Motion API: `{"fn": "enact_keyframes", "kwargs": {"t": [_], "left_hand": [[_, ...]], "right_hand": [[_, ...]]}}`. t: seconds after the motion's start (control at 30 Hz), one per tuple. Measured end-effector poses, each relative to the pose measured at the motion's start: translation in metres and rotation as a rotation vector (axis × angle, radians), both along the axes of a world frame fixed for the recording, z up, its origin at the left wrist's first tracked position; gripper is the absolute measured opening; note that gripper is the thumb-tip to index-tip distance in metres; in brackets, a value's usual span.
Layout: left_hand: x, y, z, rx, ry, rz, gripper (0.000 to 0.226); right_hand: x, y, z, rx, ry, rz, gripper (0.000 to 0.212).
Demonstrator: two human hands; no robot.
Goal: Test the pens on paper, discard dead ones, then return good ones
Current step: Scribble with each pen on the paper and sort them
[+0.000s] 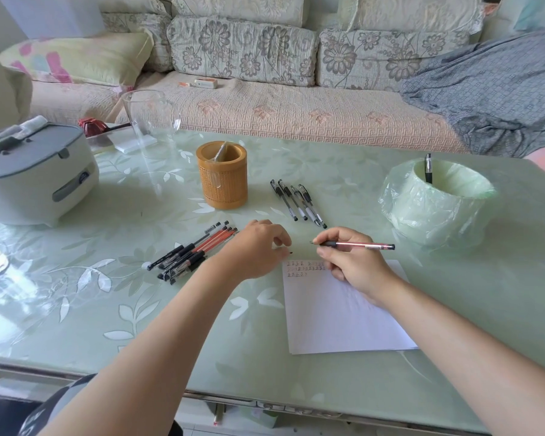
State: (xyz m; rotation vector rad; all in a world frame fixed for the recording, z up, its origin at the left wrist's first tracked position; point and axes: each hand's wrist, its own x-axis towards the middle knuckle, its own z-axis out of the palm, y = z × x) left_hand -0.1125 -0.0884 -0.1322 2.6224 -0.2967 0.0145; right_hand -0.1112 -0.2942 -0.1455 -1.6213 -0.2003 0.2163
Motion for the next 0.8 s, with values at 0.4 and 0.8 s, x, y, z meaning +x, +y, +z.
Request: {"fn": "enact_keyframes", "kwargs": {"t": [0.4,0.8], "left_hand": [[-0.004,0.011,0.004,0.119,-0.023,0.051,0.017],[-0.006,0.006,0.012,-0.178,-0.088,0.093,0.011]], "right_hand": [[0.004,-0.005,0.030,0.142,0.049,0.023,0.038],[0.011,-0.011,0.027,-0.650,-0.286,-0.003,0.022]]}}
